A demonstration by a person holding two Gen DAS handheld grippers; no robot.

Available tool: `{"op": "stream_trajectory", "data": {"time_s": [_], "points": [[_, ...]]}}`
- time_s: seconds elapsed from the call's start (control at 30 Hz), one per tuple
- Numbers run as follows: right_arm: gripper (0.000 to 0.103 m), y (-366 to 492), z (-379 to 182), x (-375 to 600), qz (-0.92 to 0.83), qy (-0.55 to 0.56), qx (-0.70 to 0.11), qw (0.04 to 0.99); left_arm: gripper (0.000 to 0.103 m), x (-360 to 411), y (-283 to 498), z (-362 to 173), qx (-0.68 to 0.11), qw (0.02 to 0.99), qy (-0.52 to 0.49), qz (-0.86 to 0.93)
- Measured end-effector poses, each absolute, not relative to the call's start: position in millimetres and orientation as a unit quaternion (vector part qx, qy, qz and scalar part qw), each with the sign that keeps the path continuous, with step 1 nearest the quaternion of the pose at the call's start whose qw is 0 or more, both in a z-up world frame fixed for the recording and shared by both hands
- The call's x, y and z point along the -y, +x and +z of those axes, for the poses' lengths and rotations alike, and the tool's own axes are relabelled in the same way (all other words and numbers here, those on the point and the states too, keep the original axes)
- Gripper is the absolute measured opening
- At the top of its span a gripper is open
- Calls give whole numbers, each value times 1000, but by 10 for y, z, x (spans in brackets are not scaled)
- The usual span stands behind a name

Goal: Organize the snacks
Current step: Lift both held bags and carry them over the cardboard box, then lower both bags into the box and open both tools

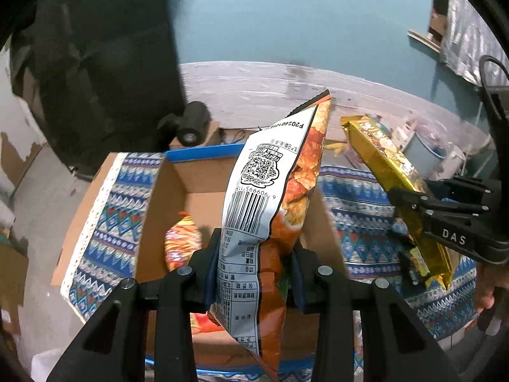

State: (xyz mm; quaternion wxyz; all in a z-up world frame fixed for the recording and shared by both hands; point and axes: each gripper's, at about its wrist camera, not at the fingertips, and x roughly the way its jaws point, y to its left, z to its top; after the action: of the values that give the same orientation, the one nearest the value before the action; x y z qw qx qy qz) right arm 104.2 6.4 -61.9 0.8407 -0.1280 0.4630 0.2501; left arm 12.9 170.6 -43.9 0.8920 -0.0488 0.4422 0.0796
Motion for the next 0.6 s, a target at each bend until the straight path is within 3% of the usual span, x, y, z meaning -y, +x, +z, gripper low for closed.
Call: {"op": "stream_trajectory", "data": {"time_s": [0.6], "points": [[30, 1042, -752, -1010, 303, -117, -487, 811, 42, -2262, 92, -775, -492, 857, -77, 138]]}}
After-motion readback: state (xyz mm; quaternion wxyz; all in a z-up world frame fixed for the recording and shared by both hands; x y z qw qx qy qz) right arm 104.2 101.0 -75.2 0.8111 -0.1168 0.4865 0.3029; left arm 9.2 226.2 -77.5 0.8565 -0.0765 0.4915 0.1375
